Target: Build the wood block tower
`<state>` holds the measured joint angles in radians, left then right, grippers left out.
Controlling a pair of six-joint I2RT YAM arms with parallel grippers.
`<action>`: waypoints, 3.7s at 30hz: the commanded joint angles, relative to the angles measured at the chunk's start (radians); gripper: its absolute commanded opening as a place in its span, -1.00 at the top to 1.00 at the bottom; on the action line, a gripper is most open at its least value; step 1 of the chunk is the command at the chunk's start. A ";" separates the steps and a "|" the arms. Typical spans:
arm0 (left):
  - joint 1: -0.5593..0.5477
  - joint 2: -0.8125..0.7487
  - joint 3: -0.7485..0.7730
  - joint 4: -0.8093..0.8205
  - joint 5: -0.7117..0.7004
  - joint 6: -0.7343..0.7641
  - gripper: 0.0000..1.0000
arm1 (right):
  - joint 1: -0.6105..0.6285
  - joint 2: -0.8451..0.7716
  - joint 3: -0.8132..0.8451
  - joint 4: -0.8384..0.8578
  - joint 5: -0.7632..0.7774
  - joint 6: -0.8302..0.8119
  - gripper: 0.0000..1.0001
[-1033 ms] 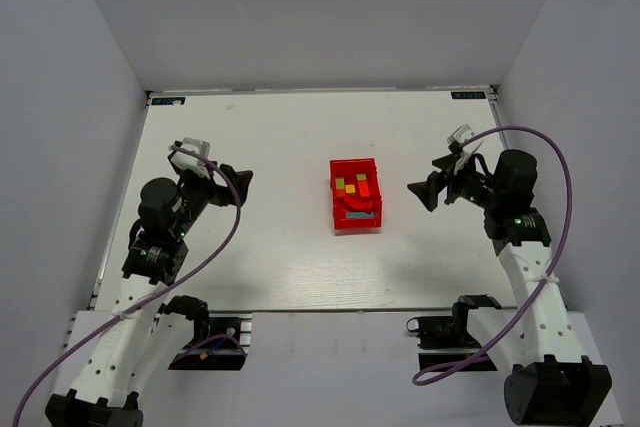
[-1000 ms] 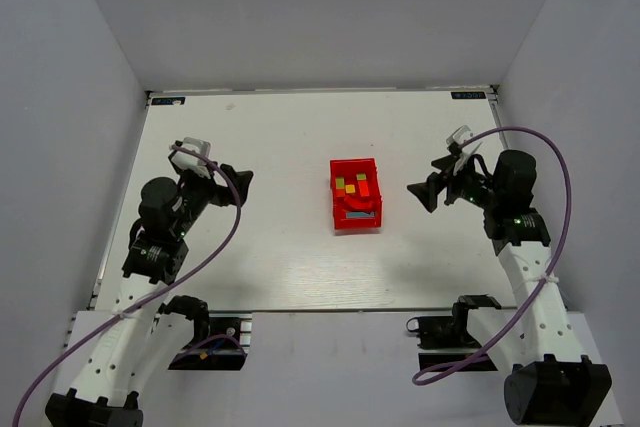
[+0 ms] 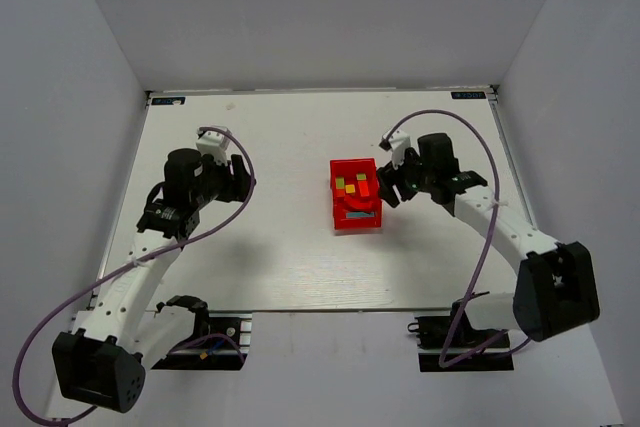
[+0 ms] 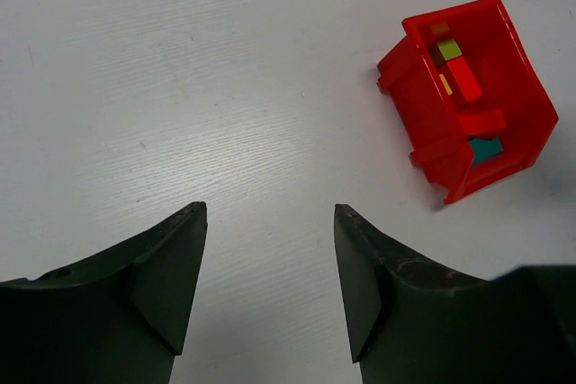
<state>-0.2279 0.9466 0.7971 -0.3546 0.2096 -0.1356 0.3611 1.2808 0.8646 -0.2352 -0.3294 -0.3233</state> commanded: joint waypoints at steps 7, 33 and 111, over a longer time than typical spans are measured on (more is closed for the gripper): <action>0.004 -0.045 0.040 -0.021 0.025 -0.010 -0.40 | 0.062 0.219 0.178 0.027 0.302 0.127 -0.41; 0.004 -0.035 0.031 -0.003 0.062 -0.010 0.39 | 0.098 0.362 0.272 -0.024 0.308 0.116 1.00; -0.005 0.031 0.031 -0.003 0.166 0.008 -0.17 | -0.186 0.457 0.471 -0.019 0.599 0.235 1.00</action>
<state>-0.2295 0.9848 0.8013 -0.3660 0.3447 -0.1314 0.2535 1.7134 1.2736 -0.0727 0.4801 -0.2985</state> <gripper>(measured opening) 0.582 0.191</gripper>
